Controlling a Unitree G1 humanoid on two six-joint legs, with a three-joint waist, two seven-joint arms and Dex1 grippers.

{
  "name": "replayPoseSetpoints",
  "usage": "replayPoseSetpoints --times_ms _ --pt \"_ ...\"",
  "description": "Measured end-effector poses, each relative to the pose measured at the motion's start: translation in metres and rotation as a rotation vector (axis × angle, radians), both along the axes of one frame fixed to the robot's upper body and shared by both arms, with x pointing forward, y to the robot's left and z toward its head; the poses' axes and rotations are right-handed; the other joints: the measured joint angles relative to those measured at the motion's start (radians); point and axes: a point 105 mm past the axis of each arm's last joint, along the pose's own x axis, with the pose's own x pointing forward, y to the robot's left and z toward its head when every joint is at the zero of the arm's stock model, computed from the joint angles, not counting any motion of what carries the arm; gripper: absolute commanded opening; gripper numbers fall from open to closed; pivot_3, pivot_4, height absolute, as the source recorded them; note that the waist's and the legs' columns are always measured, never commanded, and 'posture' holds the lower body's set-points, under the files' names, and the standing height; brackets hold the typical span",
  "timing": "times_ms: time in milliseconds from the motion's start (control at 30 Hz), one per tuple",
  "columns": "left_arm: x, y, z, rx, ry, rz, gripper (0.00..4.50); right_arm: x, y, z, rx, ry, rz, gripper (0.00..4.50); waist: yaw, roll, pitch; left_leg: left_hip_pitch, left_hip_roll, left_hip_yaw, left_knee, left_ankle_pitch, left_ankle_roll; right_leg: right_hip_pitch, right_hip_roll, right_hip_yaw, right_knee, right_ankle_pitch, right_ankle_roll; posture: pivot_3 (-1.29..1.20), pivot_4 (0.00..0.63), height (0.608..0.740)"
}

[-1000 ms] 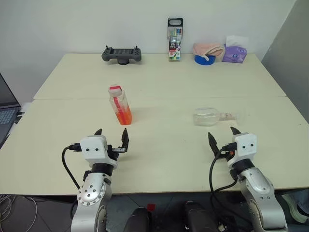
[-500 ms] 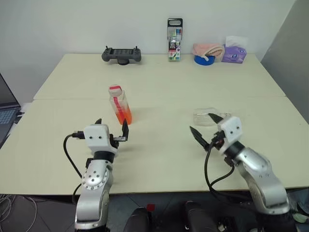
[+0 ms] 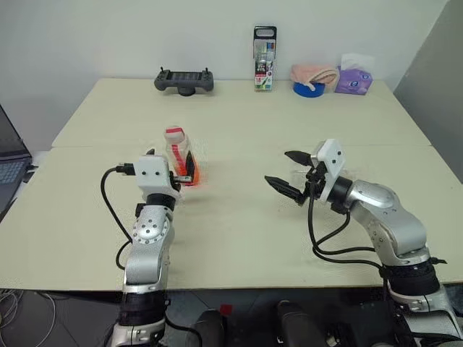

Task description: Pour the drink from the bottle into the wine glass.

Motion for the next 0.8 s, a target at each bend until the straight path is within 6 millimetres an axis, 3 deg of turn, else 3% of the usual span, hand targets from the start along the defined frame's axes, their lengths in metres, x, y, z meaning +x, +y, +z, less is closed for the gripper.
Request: replayPoseSetpoints --times_ms 233,567,667,800 --pt "0.024 0.002 0.005 -0.015 -0.013 -0.011 4.49 0.000 0.007 -0.001 -0.011 -0.005 0.014 4.50 -0.001 0.000 0.000 0.000 0.000 0.000 0.000 0.000 0.000 0.000 0.000 0.000 0.000 0.001 -0.001 0.00 0.150 0.740" --pt "0.041 -0.006 0.006 -0.027 -0.027 -0.060 4.49 -0.002 0.007 -0.004 -0.018 0.001 0.015 4.50 0.000 0.000 0.000 0.000 0.000 0.000 0.000 0.000 0.000 0.000 0.000 0.000 0.000 0.001 -0.001 0.00 0.150 0.740" --pt "0.042 -0.010 0.004 -0.045 -0.027 -0.074 3.90 -0.002 0.006 -0.005 -0.021 0.002 0.012 4.50 0.000 0.000 0.000 0.000 0.000 -0.001 0.000 0.000 0.000 -0.001 0.000 0.000 0.000 0.001 -0.001 0.00 0.150 0.740" --pt "0.042 -0.012 0.001 -0.057 -0.016 -0.087 2.57 -0.002 0.006 -0.004 -0.021 0.002 0.008 4.50 0.000 0.000 0.000 0.000 0.000 0.000 0.000 0.000 0.000 -0.001 0.000 0.000 0.001 0.001 -0.001 0.00 0.150 0.740"
